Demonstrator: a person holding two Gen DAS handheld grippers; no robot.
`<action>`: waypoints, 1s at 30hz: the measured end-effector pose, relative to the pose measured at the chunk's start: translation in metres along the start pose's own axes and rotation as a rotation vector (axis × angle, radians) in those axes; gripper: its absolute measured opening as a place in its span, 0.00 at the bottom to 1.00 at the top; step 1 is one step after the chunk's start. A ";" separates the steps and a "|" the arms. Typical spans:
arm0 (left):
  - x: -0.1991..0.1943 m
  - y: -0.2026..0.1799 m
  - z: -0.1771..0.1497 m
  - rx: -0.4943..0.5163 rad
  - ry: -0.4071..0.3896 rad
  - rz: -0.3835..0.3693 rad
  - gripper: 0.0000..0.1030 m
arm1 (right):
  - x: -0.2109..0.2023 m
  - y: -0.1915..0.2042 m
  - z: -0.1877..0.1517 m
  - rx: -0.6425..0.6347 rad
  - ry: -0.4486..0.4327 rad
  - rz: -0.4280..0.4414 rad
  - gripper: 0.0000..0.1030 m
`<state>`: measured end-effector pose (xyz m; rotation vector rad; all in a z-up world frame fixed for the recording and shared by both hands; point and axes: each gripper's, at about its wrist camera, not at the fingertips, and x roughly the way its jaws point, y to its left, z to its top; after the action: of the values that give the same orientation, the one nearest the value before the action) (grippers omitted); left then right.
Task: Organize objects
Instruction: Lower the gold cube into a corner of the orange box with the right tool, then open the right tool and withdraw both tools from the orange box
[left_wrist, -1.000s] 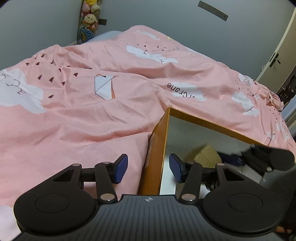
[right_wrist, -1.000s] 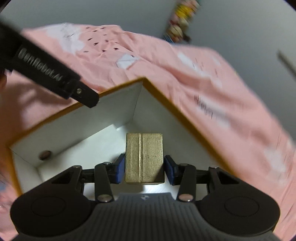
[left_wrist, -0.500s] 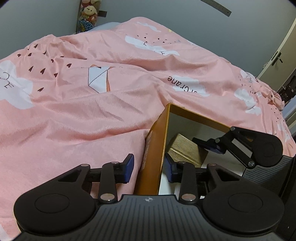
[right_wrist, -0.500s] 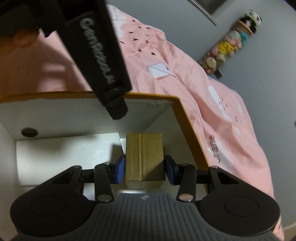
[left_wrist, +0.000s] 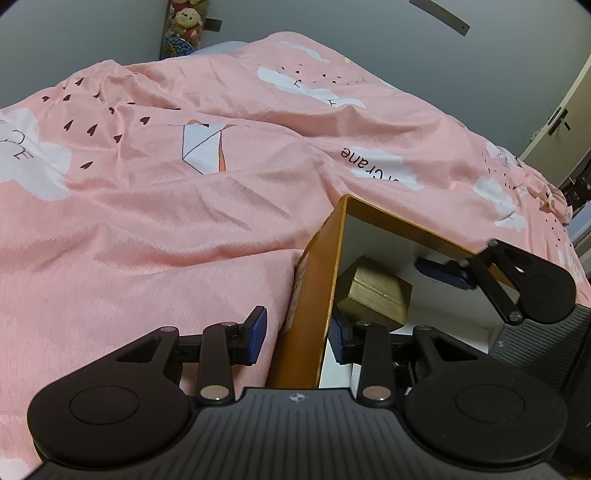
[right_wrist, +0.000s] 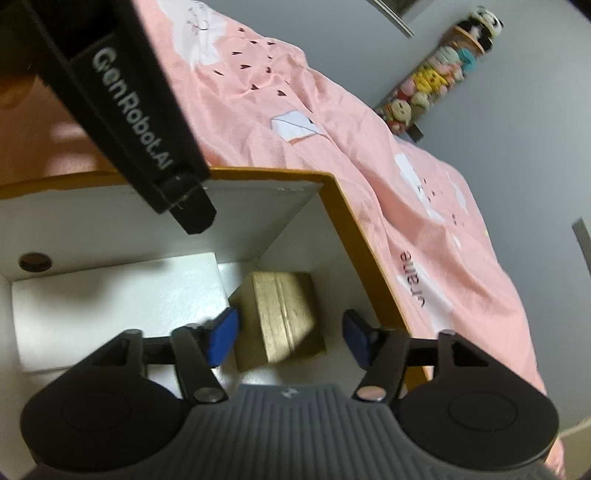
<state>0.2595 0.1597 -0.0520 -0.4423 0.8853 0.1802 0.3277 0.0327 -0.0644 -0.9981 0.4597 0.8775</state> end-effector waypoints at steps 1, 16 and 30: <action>0.000 -0.001 -0.002 0.002 -0.007 0.008 0.41 | -0.001 -0.001 0.000 0.018 0.012 0.006 0.65; -0.006 -0.011 -0.008 0.031 -0.038 0.020 0.37 | -0.003 0.012 -0.012 0.102 0.076 0.090 0.18; -0.007 -0.010 -0.009 0.023 -0.064 0.032 0.36 | -0.007 0.017 -0.005 0.097 0.042 0.087 0.10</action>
<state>0.2518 0.1464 -0.0484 -0.3993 0.8308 0.2119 0.3102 0.0298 -0.0715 -0.9136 0.5800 0.9052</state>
